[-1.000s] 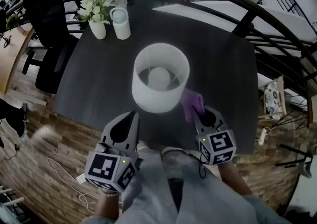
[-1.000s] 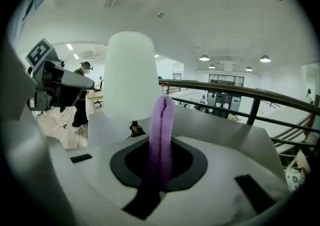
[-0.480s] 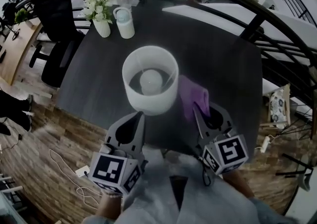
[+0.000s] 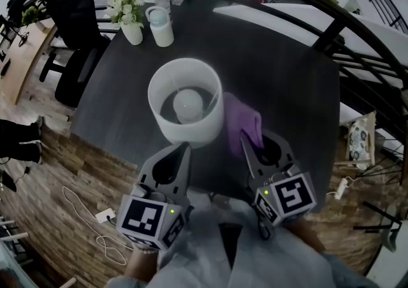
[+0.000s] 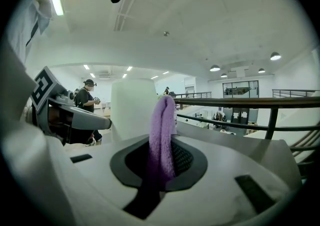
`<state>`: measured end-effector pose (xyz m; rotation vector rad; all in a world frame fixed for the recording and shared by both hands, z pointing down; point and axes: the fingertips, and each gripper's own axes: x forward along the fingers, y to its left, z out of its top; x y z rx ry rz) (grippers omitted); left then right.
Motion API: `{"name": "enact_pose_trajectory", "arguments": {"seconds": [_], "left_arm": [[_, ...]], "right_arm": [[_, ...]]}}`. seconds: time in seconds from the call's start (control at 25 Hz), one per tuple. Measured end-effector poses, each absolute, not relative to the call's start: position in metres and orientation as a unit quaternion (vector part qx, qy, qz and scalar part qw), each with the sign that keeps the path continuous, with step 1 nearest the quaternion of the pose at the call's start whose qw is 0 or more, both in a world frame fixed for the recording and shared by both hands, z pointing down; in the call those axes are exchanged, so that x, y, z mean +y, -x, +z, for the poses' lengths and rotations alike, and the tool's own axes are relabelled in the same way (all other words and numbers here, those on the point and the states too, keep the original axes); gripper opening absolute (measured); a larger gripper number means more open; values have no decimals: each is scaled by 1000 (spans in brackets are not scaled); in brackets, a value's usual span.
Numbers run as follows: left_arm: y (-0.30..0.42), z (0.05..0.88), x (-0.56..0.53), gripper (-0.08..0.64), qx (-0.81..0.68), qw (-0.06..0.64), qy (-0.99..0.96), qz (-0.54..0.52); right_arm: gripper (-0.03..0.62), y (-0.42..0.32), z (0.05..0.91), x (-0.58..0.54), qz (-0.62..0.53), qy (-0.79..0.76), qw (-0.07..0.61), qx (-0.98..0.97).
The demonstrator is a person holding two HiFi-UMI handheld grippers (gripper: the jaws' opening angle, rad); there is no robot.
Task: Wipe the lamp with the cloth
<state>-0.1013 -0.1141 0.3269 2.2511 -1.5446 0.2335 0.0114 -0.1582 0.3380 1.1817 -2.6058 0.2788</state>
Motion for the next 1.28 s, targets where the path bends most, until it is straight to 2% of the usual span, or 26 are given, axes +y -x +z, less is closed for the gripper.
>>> {"name": "enact_pose_trajectory", "arguments": {"seconds": [0.52,0.72,1.28], "left_arm": [[103,326,-112,12,-560,201,-799,84],[108,328,-110,12,-560,224,-795,68],[101,326,-108,12,-562,214,-796,70]], "right_arm": [[48,-6,340,-161,101,-395,129,-904],[48,-4,339,-159,102,-392,126,-906],[48,-8,336,-155,95,-388,127,-908]]}}
